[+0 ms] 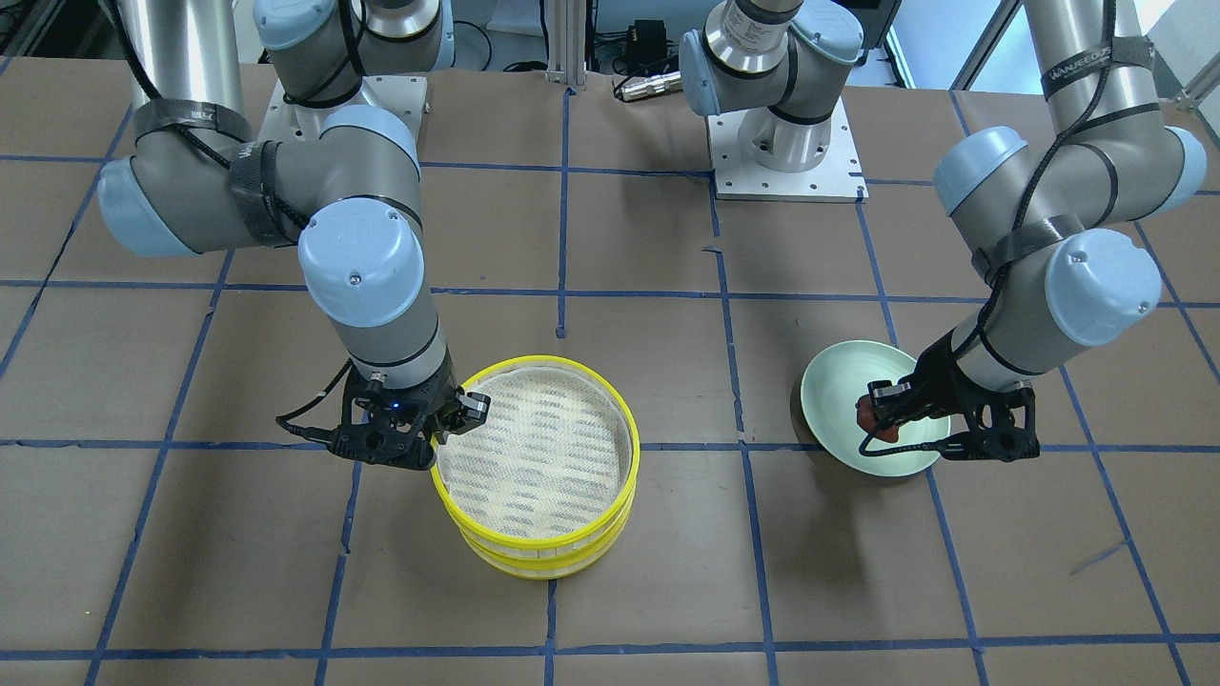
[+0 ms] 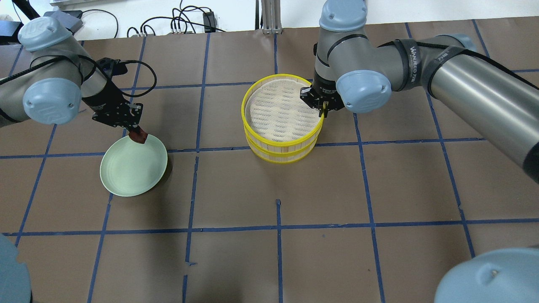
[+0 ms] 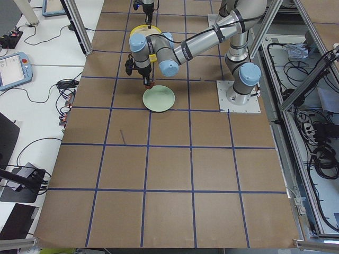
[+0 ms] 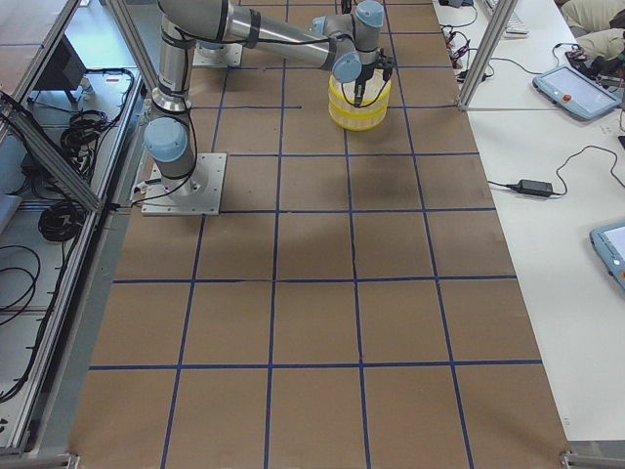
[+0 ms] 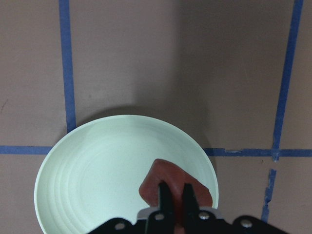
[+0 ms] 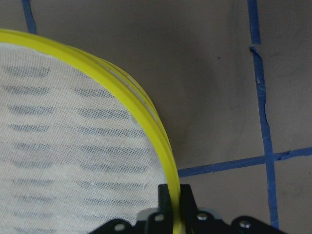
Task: Stack buns with steamer
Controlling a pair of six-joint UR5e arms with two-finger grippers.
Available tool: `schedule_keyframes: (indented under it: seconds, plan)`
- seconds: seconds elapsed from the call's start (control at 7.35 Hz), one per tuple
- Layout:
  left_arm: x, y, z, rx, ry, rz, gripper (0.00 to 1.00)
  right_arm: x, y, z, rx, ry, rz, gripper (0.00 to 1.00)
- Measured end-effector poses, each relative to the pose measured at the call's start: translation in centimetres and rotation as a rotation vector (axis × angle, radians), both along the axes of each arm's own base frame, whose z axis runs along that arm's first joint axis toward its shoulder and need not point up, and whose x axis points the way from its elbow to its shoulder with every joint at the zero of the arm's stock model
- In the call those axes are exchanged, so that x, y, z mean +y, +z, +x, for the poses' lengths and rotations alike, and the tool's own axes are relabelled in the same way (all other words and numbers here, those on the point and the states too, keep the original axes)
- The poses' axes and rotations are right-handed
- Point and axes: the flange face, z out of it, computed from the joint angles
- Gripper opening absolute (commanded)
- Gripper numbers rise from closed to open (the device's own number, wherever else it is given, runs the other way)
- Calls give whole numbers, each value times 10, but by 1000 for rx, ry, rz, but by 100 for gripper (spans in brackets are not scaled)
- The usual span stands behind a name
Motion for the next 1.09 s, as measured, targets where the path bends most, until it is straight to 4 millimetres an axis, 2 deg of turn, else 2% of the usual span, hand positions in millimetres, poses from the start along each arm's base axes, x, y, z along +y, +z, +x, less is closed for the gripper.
schedule_keyframes:
  seconds: [1.09]
  plan:
    - [2,1,-2,4,1,-2,0,1,-2,5,1,8,1,12]
